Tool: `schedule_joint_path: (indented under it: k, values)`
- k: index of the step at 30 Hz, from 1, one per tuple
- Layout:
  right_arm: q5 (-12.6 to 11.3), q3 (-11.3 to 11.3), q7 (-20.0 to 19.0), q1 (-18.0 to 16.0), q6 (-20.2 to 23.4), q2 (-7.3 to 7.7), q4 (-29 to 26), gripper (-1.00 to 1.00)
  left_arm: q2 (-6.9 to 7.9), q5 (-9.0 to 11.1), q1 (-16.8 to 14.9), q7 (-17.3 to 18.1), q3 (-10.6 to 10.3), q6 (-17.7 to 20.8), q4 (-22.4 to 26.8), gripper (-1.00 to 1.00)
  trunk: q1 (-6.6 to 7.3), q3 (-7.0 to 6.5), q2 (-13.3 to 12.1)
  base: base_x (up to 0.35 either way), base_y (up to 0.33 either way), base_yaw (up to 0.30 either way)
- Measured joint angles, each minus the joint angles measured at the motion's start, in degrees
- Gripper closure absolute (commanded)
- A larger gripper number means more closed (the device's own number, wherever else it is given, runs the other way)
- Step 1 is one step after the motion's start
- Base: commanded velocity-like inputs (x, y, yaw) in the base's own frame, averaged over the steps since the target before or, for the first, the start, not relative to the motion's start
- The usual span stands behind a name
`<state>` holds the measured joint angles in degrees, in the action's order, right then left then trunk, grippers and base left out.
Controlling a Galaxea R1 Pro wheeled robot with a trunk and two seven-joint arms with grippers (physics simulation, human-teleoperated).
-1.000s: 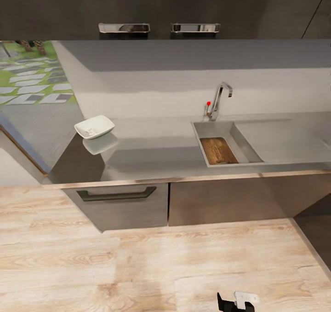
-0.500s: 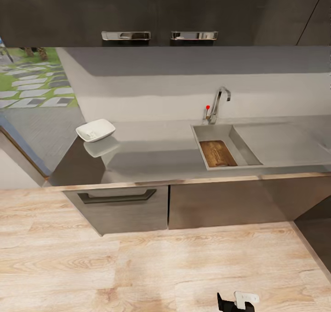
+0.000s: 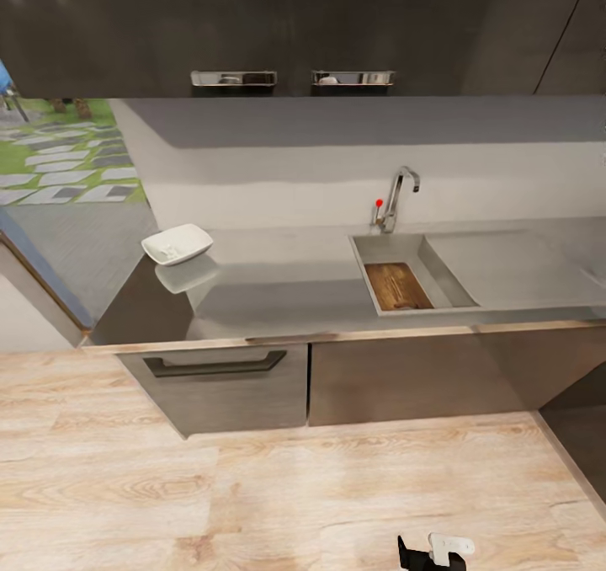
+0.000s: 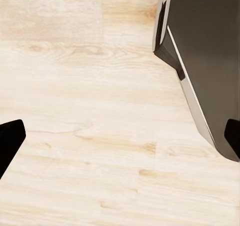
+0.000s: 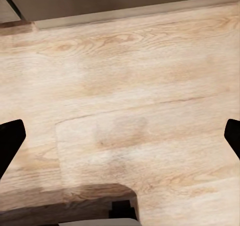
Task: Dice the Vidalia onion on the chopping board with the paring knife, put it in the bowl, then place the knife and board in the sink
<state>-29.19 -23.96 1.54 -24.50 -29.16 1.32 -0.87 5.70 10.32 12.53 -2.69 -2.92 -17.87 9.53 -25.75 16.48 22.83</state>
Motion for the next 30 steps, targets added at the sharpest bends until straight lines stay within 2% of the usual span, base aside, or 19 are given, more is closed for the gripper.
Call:
schedule_joint_path:
  k: [30]
  values:
    - [0.0, 0.0, 0.1, 0.0, 0.0, -0.03, 0.0, -1.00, 0.00, 0.0, 0.0, 0.0, 0.0, 0.0, 0.0, -1.00, 0.00, -2.73, 0.0, 0.000, 0.000, 0.000]
